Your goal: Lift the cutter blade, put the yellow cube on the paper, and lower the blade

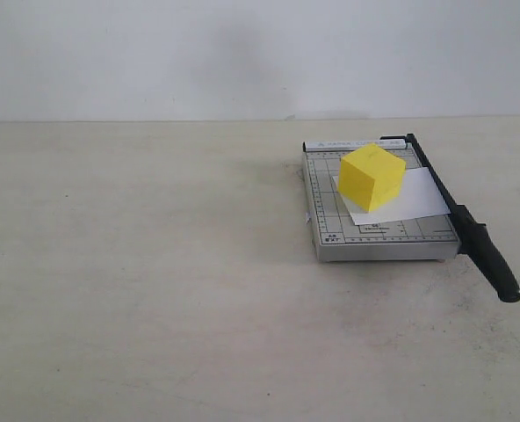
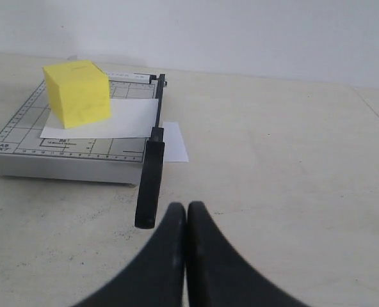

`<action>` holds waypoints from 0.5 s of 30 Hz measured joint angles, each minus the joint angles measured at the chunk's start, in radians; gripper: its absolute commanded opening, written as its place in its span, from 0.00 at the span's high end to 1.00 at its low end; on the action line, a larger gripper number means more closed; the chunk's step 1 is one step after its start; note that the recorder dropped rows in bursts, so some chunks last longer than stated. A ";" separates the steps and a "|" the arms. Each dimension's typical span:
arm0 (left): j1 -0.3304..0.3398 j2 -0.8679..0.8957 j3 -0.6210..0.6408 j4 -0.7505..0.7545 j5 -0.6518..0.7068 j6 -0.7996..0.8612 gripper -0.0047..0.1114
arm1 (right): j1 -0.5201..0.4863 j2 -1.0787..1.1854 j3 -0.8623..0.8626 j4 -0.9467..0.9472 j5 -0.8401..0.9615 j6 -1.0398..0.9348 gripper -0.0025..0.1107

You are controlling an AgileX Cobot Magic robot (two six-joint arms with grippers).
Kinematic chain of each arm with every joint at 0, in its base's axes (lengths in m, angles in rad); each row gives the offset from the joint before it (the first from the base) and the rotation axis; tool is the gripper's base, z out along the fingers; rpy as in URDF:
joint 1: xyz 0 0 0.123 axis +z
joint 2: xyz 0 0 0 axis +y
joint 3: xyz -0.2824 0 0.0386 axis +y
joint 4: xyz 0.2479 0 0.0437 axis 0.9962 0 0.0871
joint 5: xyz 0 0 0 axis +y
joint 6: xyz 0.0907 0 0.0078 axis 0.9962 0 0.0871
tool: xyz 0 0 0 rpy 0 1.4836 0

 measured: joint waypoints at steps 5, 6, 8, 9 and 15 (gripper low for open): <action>-0.007 0.000 0.001 -0.032 0.011 -0.135 0.92 | 0.000 0.000 0.000 0.002 0.000 0.000 0.98; -0.007 0.000 0.001 -0.034 0.020 -0.159 0.92 | 0.000 0.000 0.000 0.002 0.000 0.000 0.98; -0.007 0.000 0.001 -0.037 0.037 -0.203 0.92 | 0.000 0.000 0.000 0.002 0.000 0.002 0.98; -0.007 0.000 0.001 -0.037 0.042 -0.212 0.92 | 0.000 0.000 0.000 0.002 0.000 0.002 0.98; -0.007 0.000 0.001 -0.037 0.054 -0.233 0.92 | 0.000 0.000 0.000 0.002 0.000 0.002 0.98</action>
